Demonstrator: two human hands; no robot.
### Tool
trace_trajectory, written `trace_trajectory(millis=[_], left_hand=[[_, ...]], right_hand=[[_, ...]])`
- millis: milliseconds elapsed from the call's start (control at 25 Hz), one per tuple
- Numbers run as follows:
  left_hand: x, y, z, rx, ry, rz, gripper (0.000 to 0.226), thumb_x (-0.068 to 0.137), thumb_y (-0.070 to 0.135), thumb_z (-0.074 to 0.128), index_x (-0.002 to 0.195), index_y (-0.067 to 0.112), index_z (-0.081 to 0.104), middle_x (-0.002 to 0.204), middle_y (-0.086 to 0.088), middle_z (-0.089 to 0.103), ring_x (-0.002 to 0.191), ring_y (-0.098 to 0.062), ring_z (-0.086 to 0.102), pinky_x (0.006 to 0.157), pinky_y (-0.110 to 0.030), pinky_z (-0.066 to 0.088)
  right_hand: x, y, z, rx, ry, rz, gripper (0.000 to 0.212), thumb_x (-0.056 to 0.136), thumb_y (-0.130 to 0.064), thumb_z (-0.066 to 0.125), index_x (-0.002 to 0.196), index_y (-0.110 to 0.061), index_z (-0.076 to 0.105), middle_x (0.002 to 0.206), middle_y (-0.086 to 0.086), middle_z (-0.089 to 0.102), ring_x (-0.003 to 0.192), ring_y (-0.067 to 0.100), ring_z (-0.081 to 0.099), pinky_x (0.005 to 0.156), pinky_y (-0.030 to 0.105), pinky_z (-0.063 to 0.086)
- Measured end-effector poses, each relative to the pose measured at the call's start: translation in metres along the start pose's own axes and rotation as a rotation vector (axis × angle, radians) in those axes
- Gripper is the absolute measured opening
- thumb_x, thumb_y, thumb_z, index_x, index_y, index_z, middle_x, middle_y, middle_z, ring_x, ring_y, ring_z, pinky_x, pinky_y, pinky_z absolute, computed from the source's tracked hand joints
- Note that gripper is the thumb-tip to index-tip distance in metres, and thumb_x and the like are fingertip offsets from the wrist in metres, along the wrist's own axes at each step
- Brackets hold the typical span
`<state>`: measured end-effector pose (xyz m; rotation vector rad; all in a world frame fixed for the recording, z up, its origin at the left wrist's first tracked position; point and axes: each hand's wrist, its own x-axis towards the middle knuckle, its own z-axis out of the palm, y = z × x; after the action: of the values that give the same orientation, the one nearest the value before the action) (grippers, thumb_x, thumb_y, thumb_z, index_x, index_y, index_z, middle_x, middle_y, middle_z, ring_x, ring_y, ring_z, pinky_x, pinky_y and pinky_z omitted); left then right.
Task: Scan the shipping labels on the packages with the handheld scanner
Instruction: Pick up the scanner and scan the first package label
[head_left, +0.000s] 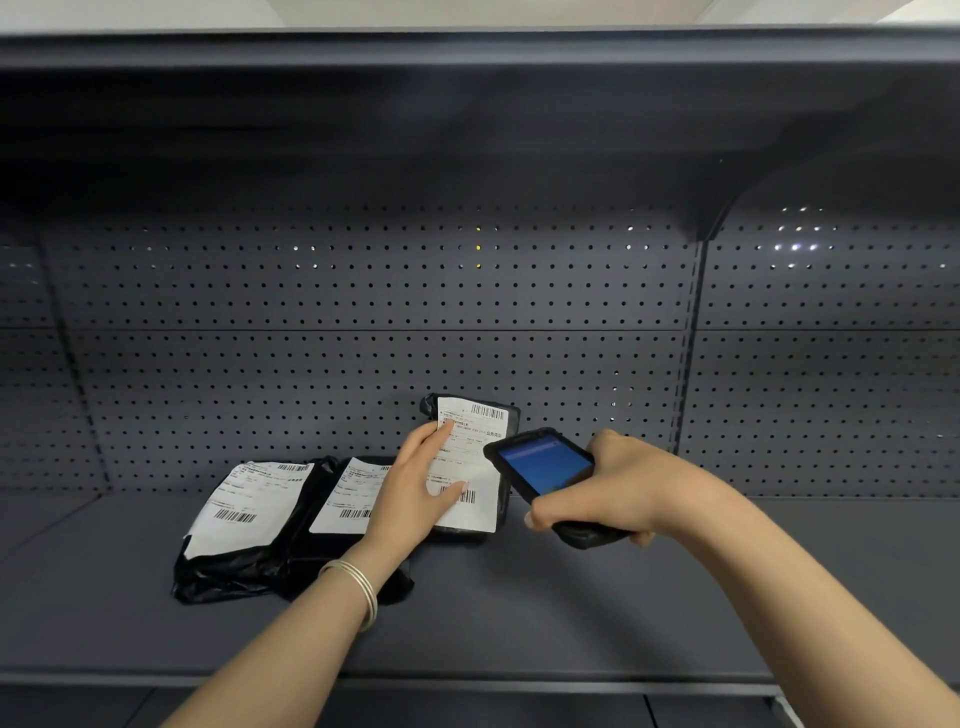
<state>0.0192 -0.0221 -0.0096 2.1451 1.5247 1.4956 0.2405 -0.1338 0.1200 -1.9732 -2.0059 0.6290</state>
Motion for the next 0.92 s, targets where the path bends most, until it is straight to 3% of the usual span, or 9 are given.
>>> trace_trajectory(millis=[120, 200, 360, 560, 720, 920], left_hand=[[0.002, 0.004, 0.000, -0.048, 0.052, -0.040, 0.067, 0.075, 0.016, 0.076, 0.135, 0.018, 0.046, 0.129, 0.013, 0.040, 0.115, 0.007, 0.037, 0.090, 0.007, 0.021], [0.007, 0.007, -0.003, -0.079, 0.046, -0.108, 0.062, 0.076, 0.020, 0.076, 0.132, 0.018, 0.050, 0.127, 0.012, 0.043, 0.117, -0.002, 0.041, 0.094, -0.003, 0.026], [0.018, -0.001, -0.009, -0.170, -0.120, -0.333, 0.066, 0.069, 0.026, 0.081, 0.128, 0.021, 0.053, 0.130, 0.007, 0.050, 0.117, -0.013, 0.051, 0.098, -0.027, 0.041], [0.019, -0.014, -0.008, -0.132, -0.265, -0.426, 0.072, 0.069, 0.029, 0.081, 0.133, 0.022, 0.049, 0.132, 0.005, 0.053, 0.118, -0.012, 0.051, 0.096, -0.024, 0.040], [0.017, -0.026, -0.018, -0.200, -0.178, -0.443, 0.067, 0.072, 0.032, 0.078, 0.132, 0.025, 0.048, 0.135, -0.003, 0.051, 0.125, -0.016, 0.049, 0.104, -0.030, 0.040], [0.016, -0.058, -0.067, 0.100, -0.132, -0.297, 0.056, 0.083, 0.034, 0.066, 0.135, 0.024, 0.047, 0.140, 0.000, 0.048, 0.127, -0.016, 0.045, 0.100, -0.023, 0.031]], right_hand=[[0.015, 0.007, 0.012, 0.117, 0.050, -0.027, 0.068, 0.059, -0.048, 0.084, 0.108, -0.014, 0.050, 0.111, 0.006, 0.059, 0.072, 0.020, 0.065, 0.053, 0.026, 0.050], [0.029, 0.013, 0.027, 0.207, 0.118, -0.056, 0.066, 0.058, -0.044, 0.084, 0.105, -0.014, 0.050, 0.118, 0.007, 0.056, 0.079, 0.015, 0.064, 0.051, 0.026, 0.051], [0.050, 0.022, 0.051, 0.323, 0.219, -0.060, 0.063, 0.062, -0.038, 0.087, 0.108, -0.013, 0.052, 0.118, 0.005, 0.052, 0.081, 0.000, 0.050, 0.073, 0.034, 0.057], [0.064, 0.025, 0.066, 0.320, 0.151, -0.086, 0.063, 0.067, -0.038, 0.088, 0.109, -0.014, 0.048, 0.119, 0.006, 0.051, 0.079, 0.002, 0.046, 0.058, 0.017, 0.038], [0.074, 0.015, 0.076, 0.377, 0.146, -0.113, 0.057, 0.064, -0.035, 0.090, 0.096, -0.023, 0.044, 0.109, 0.001, 0.058, 0.103, 0.014, 0.053, 0.074, 0.027, 0.046], [0.084, -0.018, 0.086, 0.405, 0.169, -0.160, 0.054, 0.058, -0.033, 0.091, 0.085, -0.030, 0.044, 0.093, -0.005, 0.073, 0.115, 0.022, 0.058, 0.091, 0.036, 0.053]])
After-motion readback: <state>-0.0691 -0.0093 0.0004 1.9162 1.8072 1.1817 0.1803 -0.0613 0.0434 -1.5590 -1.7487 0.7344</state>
